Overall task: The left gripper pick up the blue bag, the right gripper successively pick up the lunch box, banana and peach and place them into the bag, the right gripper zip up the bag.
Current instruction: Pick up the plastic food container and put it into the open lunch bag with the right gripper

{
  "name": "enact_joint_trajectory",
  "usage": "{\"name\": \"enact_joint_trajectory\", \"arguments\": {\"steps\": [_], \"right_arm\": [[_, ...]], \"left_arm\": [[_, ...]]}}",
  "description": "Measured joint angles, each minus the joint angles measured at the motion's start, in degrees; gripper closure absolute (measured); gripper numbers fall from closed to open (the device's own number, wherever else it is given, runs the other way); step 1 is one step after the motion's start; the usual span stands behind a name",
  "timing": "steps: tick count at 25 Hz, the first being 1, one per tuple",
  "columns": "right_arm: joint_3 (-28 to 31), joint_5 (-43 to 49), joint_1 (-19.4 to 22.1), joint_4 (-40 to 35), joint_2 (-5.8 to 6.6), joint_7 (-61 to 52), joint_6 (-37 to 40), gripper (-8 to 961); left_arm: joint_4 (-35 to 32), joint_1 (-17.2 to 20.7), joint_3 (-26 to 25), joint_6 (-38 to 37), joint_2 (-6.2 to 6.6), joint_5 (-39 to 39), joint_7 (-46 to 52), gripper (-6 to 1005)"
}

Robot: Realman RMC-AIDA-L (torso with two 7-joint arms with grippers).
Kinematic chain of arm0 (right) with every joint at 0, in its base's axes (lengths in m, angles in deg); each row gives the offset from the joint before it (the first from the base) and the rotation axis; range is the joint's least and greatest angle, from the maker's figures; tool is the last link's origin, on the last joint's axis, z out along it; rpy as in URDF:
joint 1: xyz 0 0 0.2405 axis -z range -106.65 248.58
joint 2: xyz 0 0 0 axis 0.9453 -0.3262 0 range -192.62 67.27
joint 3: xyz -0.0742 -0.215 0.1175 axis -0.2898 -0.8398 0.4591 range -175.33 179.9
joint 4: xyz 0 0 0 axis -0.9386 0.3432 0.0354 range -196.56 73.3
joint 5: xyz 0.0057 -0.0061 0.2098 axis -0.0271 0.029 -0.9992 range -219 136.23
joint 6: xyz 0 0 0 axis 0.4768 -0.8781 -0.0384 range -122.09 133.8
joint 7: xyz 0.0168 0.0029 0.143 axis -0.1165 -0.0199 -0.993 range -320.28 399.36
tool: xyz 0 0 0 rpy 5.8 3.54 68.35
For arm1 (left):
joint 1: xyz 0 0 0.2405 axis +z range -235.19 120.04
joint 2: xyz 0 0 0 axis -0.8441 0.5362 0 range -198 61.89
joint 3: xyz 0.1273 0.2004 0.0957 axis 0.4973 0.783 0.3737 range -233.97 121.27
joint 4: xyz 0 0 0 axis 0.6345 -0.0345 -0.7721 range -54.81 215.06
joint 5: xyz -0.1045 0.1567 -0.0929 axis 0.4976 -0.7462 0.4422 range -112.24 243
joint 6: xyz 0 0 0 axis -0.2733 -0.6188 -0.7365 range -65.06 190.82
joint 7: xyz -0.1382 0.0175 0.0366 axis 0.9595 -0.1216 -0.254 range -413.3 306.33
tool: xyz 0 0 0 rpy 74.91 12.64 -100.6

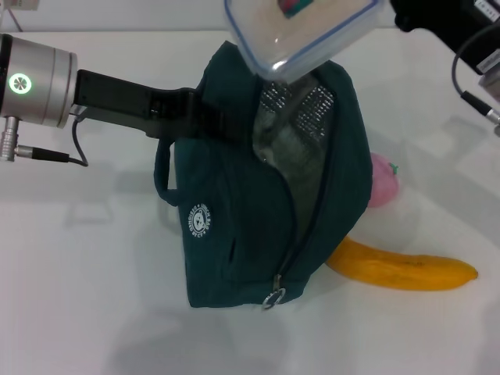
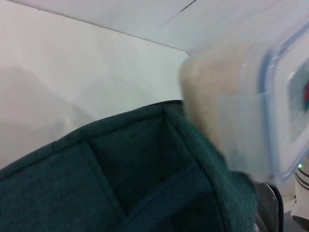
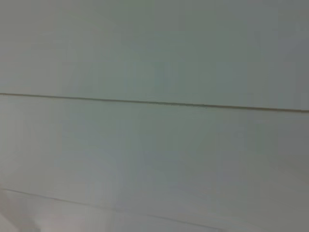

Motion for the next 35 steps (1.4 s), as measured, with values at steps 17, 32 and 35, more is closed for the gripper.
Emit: {"name": "enact_joint_trajectory", "arguments": {"steps": [17,32,35], "right_arm": [[-9.7,0.1,3.2,-4.2,-0.01,0.2,-10.5,838],[-19.8,-0.2,1.5,-13.5,0.00,0.5,-18.6,834],[-19.7,-0.3,1.6,-13.5,0.00,0.5,-18.7,833]], "left_arm": [[0.1,-0.1,-0.3,0.8,0.12,0.2,-0.8,963],[0.6,0.1,0.0,0.7,0.00,0.3,-1.7,963],[0.6,0.5,0.0,0.7,0.01,0.2,-1.8,964]]}}
